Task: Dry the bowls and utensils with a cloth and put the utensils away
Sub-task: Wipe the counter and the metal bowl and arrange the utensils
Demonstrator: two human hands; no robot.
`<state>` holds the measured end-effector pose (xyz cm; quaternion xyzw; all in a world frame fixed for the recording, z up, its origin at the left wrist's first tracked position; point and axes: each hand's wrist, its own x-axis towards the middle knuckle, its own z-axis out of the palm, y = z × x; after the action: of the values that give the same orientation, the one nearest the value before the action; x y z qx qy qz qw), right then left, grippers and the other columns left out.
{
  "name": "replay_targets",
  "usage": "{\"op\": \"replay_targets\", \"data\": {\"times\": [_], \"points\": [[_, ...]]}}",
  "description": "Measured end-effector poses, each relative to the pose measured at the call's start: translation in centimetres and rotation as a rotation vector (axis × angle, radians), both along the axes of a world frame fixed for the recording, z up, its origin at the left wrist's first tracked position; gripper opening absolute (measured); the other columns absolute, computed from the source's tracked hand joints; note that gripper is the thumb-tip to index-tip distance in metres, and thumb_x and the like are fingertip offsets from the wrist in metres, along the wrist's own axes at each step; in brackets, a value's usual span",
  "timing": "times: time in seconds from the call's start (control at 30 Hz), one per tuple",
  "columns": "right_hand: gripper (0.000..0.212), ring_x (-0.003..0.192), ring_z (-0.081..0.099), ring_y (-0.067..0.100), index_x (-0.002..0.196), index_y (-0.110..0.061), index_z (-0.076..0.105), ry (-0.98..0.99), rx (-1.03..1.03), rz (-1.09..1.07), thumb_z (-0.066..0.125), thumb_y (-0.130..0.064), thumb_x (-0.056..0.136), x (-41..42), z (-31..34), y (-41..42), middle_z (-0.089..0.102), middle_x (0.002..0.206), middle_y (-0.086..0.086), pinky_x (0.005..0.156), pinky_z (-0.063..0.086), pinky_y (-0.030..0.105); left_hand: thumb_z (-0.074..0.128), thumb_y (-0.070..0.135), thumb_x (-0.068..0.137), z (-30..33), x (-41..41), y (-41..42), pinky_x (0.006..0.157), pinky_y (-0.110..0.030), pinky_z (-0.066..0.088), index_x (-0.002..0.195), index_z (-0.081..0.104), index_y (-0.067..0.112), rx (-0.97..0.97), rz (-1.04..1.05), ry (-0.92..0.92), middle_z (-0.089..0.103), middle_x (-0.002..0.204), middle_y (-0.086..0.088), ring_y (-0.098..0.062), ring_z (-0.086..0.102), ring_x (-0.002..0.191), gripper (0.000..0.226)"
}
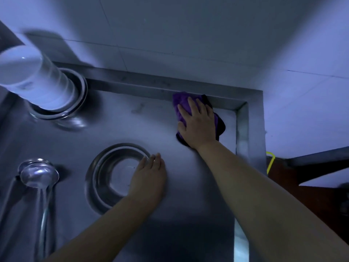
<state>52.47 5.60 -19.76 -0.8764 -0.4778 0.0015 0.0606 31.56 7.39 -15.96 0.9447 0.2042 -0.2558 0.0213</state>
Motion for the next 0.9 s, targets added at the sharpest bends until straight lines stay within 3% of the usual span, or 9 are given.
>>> {"op": "replay_targets", "data": {"times": [0.27, 0.6, 0.73, 0.83, 0.9], "points": [[0.057, 0.138, 0.029, 0.036, 0.140, -0.027, 0.047, -0.018, -0.036, -0.178, 0.052, -0.039, 0.084, 3.2, 0.5, -6.3, 0.031, 0.153, 0.010, 0.114, 0.018, 0.047, 0.057, 0.035, 0.085, -0.1, 0.4, -0.1, 0.116, -0.039, 0.010, 0.147, 0.011, -0.001, 0.010, -0.018, 0.025, 0.009, 0.157, -0.019, -0.030, 0.015, 0.143, 0.085], [0.056, 0.133, 0.038, 0.037, 0.133, -0.022, 0.055, 0.018, -0.007, -0.184, 0.057, -0.037, 0.080, -5.7, 1.2, -11.9, 0.042, 0.148, 0.009, 0.108, 0.026, 0.049, 0.062, 0.040, 0.082, -0.5, -1.6, 0.1, 0.116, -0.037, 0.013, 0.148, 0.014, 0.008, -0.043, 0.019, -0.133, 0.011, 0.158, -0.008, -0.023, 0.013, 0.144, 0.087], [0.059, 0.134, 0.039, 0.037, 0.134, -0.022, 0.055, 0.023, -0.027, -0.173, 0.056, -0.039, 0.078, -10.6, 1.7, -15.0, 0.043, 0.147, 0.009, 0.109, 0.028, 0.051, 0.068, 0.035, 0.078, 0.0, -4.5, -0.4, 0.113, -0.040, 0.021, 0.143, 0.031, 0.005, -0.047, 0.039, -0.293, 0.029, 0.153, -0.012, -0.027, 0.024, 0.141, 0.081], [0.061, 0.135, 0.037, 0.037, 0.137, -0.022, 0.052, 0.019, -0.045, -0.175, 0.057, -0.040, 0.078, -14.7, 1.8, -17.4, 0.042, 0.148, 0.010, 0.110, 0.027, 0.052, 0.077, 0.020, 0.067, 0.1, -8.4, -0.7, 0.101, -0.048, 0.039, 0.128, 0.052, -0.003, -0.060, 0.054, -0.401, 0.050, 0.137, -0.021, -0.038, 0.045, 0.129, 0.070], [0.063, 0.137, 0.033, 0.037, 0.141, -0.022, 0.047, 0.046, -0.080, -0.168, 0.055, -0.041, 0.081, -17.9, 1.9, -19.1, 0.038, 0.150, 0.009, 0.112, 0.022, 0.052, 0.078, 0.013, 0.064, 0.1, -11.5, -0.7, 0.097, -0.053, 0.042, 0.121, 0.058, -0.004, -0.091, 0.101, -0.447, 0.053, 0.132, -0.024, -0.041, 0.048, 0.124, 0.062]]}}
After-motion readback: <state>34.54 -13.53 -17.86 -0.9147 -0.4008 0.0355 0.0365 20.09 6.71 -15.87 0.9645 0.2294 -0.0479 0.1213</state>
